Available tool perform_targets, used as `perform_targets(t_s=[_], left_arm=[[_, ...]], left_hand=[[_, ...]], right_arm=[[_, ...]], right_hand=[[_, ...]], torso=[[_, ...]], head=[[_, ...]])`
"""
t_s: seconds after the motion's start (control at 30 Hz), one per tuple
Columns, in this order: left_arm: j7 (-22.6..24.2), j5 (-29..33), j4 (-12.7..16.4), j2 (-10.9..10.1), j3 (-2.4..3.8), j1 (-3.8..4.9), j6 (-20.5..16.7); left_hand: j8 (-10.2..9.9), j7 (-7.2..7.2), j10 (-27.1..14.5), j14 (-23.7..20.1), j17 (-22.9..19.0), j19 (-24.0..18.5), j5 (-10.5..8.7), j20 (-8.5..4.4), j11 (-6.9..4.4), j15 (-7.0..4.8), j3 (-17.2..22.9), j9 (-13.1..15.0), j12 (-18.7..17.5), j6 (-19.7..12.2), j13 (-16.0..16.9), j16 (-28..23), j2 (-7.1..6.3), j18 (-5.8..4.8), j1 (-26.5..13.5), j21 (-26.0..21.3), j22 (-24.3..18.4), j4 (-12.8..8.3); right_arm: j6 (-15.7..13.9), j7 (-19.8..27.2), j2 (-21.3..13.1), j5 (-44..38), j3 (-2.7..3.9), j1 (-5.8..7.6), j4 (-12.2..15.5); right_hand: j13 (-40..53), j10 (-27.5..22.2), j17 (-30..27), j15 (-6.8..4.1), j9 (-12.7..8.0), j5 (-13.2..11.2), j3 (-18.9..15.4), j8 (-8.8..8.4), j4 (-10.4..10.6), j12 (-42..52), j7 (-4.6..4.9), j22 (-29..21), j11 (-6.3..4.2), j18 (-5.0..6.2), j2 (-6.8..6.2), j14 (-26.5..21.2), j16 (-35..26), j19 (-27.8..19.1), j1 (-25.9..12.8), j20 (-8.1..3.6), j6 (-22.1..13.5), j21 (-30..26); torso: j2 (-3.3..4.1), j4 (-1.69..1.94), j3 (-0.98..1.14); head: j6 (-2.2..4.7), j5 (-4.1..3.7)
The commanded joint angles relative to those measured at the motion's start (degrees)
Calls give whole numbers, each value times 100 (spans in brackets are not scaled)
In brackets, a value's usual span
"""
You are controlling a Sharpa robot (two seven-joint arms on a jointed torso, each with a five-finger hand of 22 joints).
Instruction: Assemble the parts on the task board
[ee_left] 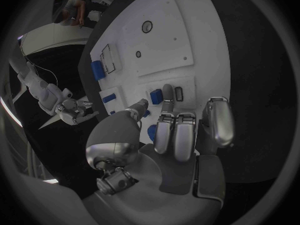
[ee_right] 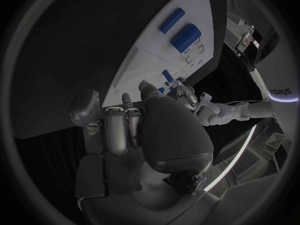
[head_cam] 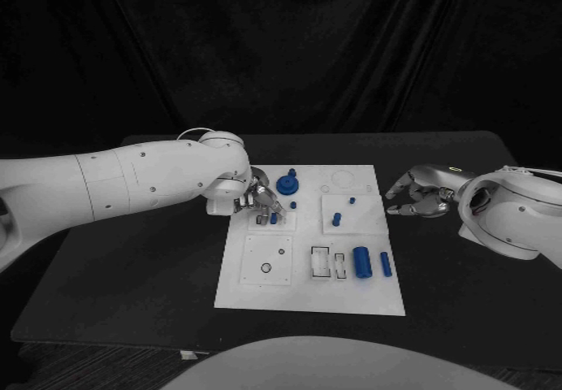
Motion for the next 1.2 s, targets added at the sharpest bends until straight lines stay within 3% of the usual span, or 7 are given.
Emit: perform_targets(t_s=[0.03,0.2,0.4,0.73,0.87,1.1,1.2], left_arm=[[41,34,14,-4,0,-14,-65],[153,34,117,-90,1,-14,-335],[245,34,324,-270,2,23,-637],[422,34,525,-518,2,517,-987],[459,34,497,-606,2,714,-1090],[476,34,251,-589,1,830,-1087],[478,34,86,-537,1,845,-1000]], left_hand=[[6,-7,524,594,1509,-5,-36,38,32,37,-123,25,-4,51,1443,15,-71,75,-32,-23,557,43],[70,-32,570,594,1509,33,-45,21,10,17,-387,97,40,109,1484,15,-194,63,-55,15,596,146],[215,-83,596,594,1509,110,-43,-19,-39,-27,-587,245,64,170,1507,15,-204,44,139,88,656,179],[530,-139,596,594,1509,192,-12,-71,-90,-78,-745,577,64,70,1507,15,-94,28,810,132,712,27],[712,-141,596,594,1509,218,-9,-76,-93,-81,-857,756,64,-56,1507,15,-57,22,933,143,734,65],[964,-135,596,594,1509,346,40,-89,-101,-95,-961,1007,64,-301,1507,15,7,-14,1214,262,824,55],[1012,-133,596,594,1509,382,56,-91,-99,-95,-987,1055,64,-358,1507,15,26,-25,1249,298,849,72]], right_arm=[[60,-102,-1,-16,3,-26,-1],[35,-99,-14,-17,3,-39,-7],[7,-100,-34,-18,3,-43,-15],[-286,7,-164,-20,3,-44,94],[-489,69,-243,-21,3,-43,172],[-595,99,-279,-22,3,-42,197],[-592,106,-265,-22,3,-42,194]], right_hand=[[106,-38,611,29,-9,50,-11,-29,-37,-38,1,729,-2,30,9,291,-23,-29,51,6,47,-44],[107,-38,615,29,-11,65,-8,-33,-40,-37,0,729,-3,29,7,292,-19,-28,56,6,44,-43],[102,-41,613,29,-15,76,-11,-37,-36,-41,-2,727,-3,31,1,292,-21,-31,49,6,40,-56],[120,-28,629,28,-19,75,-22,-40,-15,-23,-7,736,-5,26,-7,298,-5,-17,21,6,43,-29],[139,-11,649,24,-21,67,-36,-37,12,-3,-14,745,-9,20,-18,307,16,-1,-14,4,58,-2],[150,-1,665,22,-22,54,-45,-36,27,9,-15,753,-11,16,-24,314,31,12,-31,2,66,22],[159,5,674,21,-23,51,-46,-35,31,17,-15,759,-12,12,-24,318,41,21,-35,2,69,43]], torso=[[1,0,1],[-1,-1,4],[-3,0,2],[-6,6,-7],[-4,6,3],[7,0,3],[12,21,13]], head=[[-1,10],[-1,23],[-1,29],[-1,9],[-1,0],[-1,31],[-1,32]])
